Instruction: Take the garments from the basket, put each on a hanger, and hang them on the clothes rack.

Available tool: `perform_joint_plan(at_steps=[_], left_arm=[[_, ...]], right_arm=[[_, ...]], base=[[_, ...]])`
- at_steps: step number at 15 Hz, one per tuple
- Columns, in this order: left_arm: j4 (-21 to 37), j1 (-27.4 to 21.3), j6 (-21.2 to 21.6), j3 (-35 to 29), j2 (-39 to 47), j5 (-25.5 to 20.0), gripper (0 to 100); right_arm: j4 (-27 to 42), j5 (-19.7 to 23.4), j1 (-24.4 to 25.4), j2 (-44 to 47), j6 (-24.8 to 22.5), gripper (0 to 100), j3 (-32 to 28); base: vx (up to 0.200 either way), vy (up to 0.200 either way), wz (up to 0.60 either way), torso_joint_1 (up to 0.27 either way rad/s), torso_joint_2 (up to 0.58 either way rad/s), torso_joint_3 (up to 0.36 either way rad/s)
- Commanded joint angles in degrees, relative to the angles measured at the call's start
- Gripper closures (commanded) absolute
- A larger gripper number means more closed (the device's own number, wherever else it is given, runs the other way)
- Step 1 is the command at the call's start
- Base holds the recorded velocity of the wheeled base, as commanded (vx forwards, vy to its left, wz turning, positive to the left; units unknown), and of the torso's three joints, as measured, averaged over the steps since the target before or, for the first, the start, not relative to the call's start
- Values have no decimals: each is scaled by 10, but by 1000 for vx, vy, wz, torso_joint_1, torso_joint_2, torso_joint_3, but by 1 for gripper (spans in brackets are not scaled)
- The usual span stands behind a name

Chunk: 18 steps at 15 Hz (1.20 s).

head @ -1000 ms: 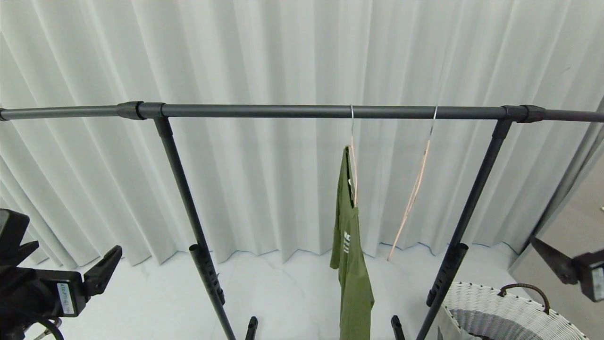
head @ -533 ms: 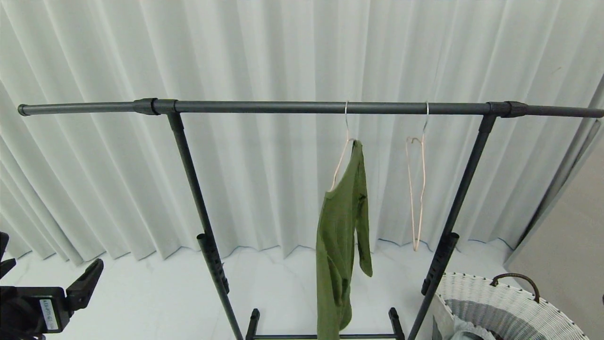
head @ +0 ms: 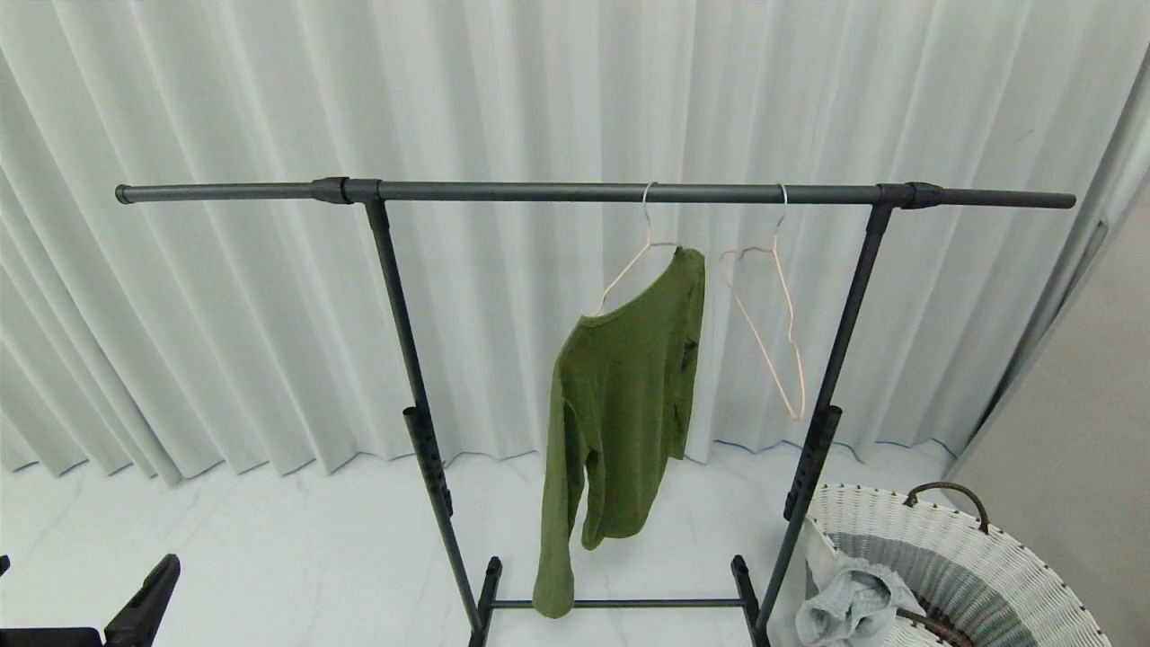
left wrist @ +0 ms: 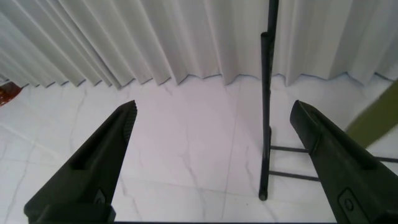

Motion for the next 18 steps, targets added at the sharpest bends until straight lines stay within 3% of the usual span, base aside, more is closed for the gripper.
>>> perform_joint_plan(at_steps=[1, 5, 6, 7, 10, 18], left_arm=[[3, -1, 0, 29, -58, -1, 0], [118, -3, -7, 29, -185, -9, 0], [212, -3, -7, 29, -283, -24, 0], [264, -4, -8, 22, -342, -26, 0], [262, 1, -66, 22, -372, -15, 0], [261, -4, -89, 25, -405, 0, 0]], right_arm=[[0, 2, -8, -9, 2, 0, 22], [17, 4, -9, -56, 8, 0, 52], [53, 4, -10, -85, 8, 0, 52], [84, 4, -10, -110, 7, 0, 52], [99, 4, -25, -133, 7, 0, 52], [100, 4, -34, -242, 17, 0, 52]], base=[[0, 0, 0, 0, 0, 0], [0, 0, 0, 0, 0, 0], [0, 0, 0, -61, 139, 80], [0, 0, 0, -139, 339, 178], [0, 0, 0, -204, 452, 245], [0, 0, 0, -209, 492, 278]])
